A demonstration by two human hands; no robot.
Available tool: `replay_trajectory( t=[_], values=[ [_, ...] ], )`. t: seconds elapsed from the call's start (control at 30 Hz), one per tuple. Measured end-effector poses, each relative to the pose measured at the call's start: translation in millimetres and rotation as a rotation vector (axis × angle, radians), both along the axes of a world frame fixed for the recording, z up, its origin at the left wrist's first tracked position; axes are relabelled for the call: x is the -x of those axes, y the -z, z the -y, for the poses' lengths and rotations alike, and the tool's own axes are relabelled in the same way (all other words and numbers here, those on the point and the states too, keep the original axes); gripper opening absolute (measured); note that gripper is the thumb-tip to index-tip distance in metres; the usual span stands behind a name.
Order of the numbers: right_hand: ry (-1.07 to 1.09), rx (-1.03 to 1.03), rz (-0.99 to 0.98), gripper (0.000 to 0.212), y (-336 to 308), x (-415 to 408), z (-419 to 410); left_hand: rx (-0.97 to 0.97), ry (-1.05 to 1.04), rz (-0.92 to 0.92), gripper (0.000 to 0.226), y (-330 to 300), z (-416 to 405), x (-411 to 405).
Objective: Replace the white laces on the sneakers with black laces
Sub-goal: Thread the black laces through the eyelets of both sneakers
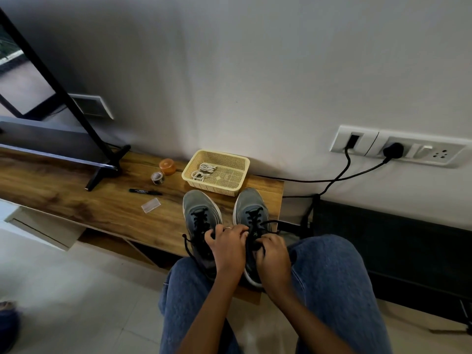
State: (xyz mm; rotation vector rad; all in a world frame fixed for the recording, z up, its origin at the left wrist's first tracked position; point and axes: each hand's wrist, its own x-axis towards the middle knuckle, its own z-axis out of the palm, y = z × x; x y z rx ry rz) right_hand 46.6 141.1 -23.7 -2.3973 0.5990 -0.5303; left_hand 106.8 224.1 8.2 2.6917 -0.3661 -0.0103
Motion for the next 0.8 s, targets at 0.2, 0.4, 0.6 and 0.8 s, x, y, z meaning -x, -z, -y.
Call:
replay_trajectory(
  t=[0.2,0.4,0.6,0.8],
  values=[
    [0.027,-0.045,-0.036,0.025,0.5,-0.6,-3.0,-0.057,-0.017,-0.060,0.015,-3.9,1.6,-8.8],
    [0.045,-0.064,-0.111,0.028,-1.9,-1.7,-1.2,-0.055,-0.039,-0.072,0.014,-2.3,-6.6,-13.3],
    [0.072,-0.103,-0.115,0.030,-8.0,-2.0,1.2,-0.015,-0.192,-0.027,0.008,-14.5,-41.2,-23.6],
    [0.079,-0.119,-0.115,0.030,-10.3,-0.7,0.5,0.019,-0.403,-0.022,0.008,-26.0,-71.3,-30.6]
  ],
)
